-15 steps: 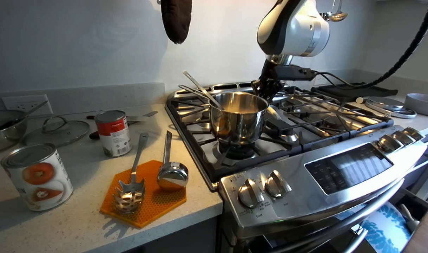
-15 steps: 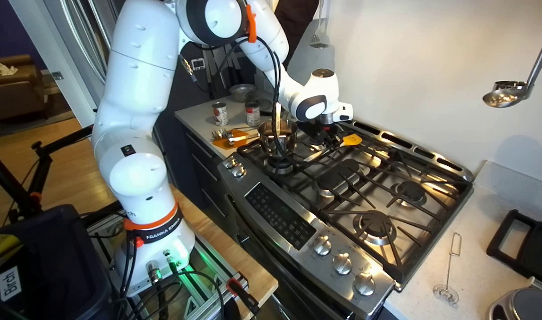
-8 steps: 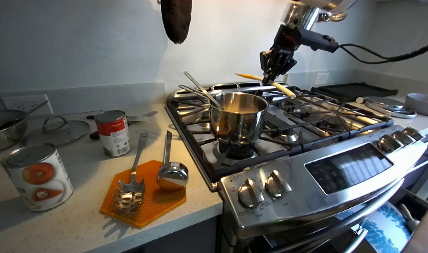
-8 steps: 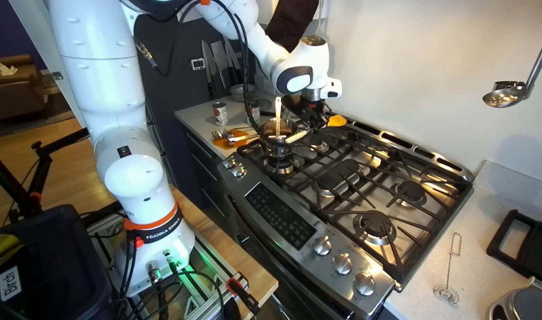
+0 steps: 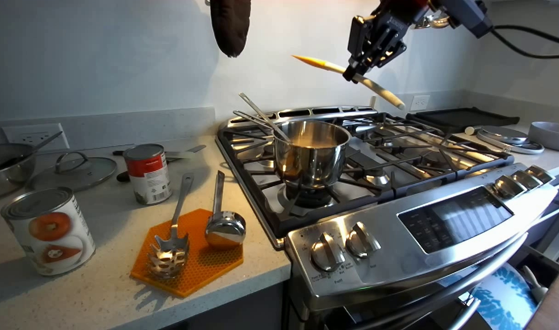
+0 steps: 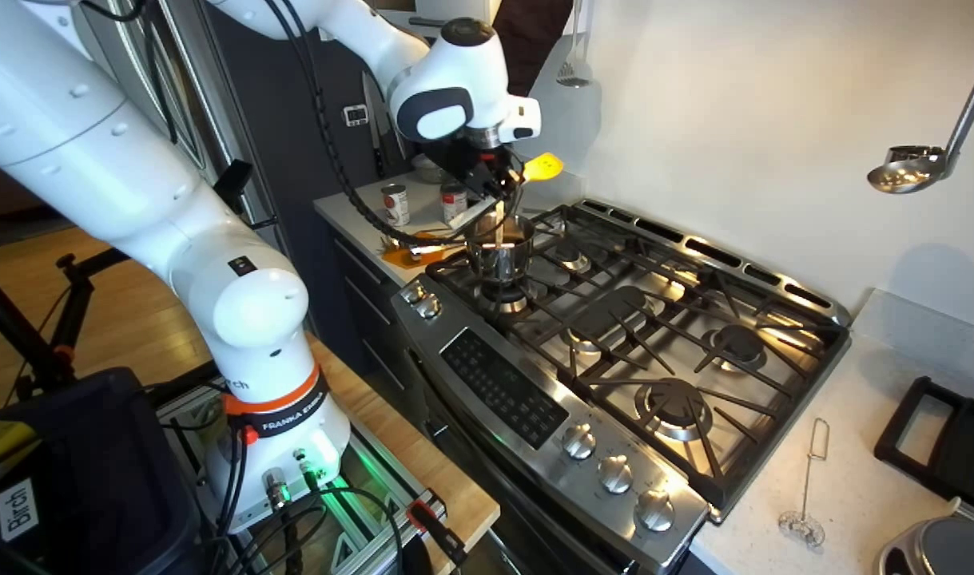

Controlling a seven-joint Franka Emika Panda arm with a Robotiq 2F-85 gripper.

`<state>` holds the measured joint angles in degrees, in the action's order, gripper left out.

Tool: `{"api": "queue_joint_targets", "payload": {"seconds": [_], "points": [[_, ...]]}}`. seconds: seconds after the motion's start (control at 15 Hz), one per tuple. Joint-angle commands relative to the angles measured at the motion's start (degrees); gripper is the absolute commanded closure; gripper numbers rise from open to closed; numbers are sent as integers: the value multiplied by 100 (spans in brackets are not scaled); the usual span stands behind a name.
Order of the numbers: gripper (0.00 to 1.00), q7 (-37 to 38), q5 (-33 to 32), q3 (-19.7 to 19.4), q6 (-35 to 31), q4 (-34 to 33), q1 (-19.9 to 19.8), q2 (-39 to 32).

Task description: Move the pot to the left and then put the orange spatula on the orange object on the counter

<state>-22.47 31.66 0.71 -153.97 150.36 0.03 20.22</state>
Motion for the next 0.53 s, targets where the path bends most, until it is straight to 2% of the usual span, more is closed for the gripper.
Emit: {"api": "queue_joint_targets", "payload": {"seconds": [0.0, 0.2, 0.27, 0.33, 0.4, 0.47], "points": [[96, -90, 64, -155, -177, 702, 923, 1279], [96, -138, 129, -222, -126, 544, 1863, 1470], [96, -208, 312, -398, 67, 424, 2288, 1455], [96, 140, -132, -268, -113, 452, 1851, 1361], [82, 197, -132, -294, -116, 436, 2057, 1393], [82, 253, -175, -299, -118, 435, 2077, 1393]]}}
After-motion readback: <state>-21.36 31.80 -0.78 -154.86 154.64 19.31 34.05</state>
